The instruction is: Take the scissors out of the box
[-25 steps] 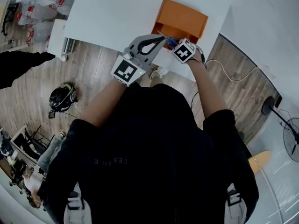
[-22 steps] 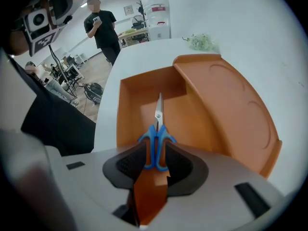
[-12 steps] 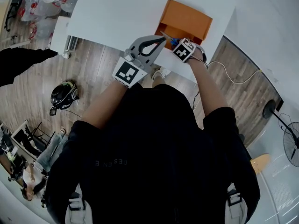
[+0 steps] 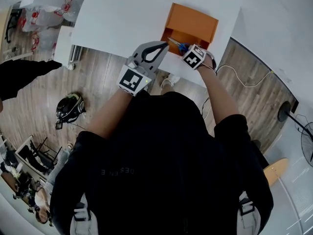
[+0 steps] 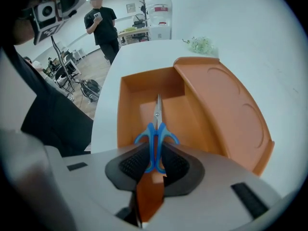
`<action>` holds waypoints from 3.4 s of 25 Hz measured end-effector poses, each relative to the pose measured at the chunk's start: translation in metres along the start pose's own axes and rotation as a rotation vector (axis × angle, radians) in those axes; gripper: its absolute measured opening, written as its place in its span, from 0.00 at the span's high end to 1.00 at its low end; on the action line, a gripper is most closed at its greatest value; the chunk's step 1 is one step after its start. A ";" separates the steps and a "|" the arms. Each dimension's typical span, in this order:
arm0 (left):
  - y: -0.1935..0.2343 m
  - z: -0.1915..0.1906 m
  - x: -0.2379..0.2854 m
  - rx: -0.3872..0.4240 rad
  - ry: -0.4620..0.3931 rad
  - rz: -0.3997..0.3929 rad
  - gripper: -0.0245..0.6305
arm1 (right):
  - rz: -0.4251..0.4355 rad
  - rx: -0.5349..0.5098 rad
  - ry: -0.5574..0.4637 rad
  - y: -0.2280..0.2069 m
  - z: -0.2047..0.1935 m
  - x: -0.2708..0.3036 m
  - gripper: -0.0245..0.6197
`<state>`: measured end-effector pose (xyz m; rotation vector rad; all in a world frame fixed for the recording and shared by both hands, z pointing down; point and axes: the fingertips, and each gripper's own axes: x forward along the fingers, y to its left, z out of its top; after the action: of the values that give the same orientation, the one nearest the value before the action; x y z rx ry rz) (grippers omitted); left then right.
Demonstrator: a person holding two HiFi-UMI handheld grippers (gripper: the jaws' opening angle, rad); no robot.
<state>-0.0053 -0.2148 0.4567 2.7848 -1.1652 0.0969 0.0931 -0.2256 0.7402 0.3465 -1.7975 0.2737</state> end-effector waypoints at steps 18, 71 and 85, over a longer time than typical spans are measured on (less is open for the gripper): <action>-0.004 0.014 -0.014 0.046 0.010 -0.034 0.93 | -0.056 0.156 -0.217 0.009 0.027 -0.080 0.82; 0.007 0.184 -0.027 0.144 -0.152 -0.040 0.93 | -0.351 0.154 -1.282 0.013 0.156 -0.433 0.82; -0.018 0.169 -0.032 0.149 -0.176 -0.087 0.93 | -0.351 0.196 -1.409 0.027 0.136 -0.425 0.82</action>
<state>-0.0132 -0.2028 0.2841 3.0237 -1.1132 -0.0746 0.0595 -0.2117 0.2942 1.1820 -3.0079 -0.1138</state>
